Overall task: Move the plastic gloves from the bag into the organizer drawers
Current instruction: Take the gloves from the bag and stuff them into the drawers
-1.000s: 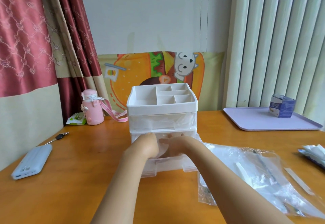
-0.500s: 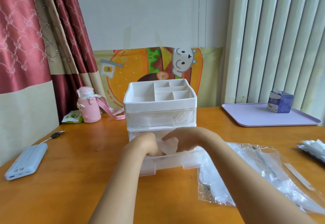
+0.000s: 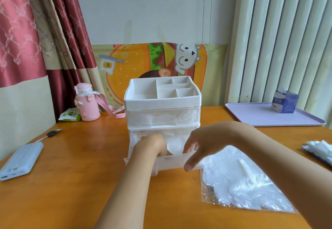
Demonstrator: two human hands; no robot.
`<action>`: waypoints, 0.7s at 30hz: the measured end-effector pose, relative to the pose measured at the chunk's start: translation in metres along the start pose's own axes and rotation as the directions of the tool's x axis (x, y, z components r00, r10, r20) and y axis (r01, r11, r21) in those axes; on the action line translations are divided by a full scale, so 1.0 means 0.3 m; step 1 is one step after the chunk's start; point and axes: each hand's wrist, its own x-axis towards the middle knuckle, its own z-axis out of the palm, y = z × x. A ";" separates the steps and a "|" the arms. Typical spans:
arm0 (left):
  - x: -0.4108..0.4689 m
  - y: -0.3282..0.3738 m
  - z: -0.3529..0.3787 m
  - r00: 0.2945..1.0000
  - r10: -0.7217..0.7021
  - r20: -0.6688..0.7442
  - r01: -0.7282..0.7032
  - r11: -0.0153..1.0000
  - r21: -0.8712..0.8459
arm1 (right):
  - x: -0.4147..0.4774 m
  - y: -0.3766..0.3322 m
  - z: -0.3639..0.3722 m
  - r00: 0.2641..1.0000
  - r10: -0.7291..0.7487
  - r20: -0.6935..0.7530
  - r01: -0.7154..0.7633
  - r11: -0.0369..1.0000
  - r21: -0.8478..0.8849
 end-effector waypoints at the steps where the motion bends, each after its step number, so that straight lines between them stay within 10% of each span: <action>1: -0.001 0.001 -0.002 1.000 -0.007 0.008 0.007 1.000 0.006 | 0.016 -0.007 -0.002 0.999 0.005 0.032 -0.004 0.999 -0.037; 14: -0.069 -0.007 -0.078 0.996 0.019 -0.090 -0.026 0.997 -0.076 | 0.115 -0.027 -0.021 0.988 0.053 0.147 -0.035 0.991 -0.127; 21: -0.151 0.054 -0.102 0.974 0.192 -0.121 -0.206 0.971 -0.122 | -0.092 0.058 0.017 0.894 -0.061 -0.443 0.205 0.937 0.285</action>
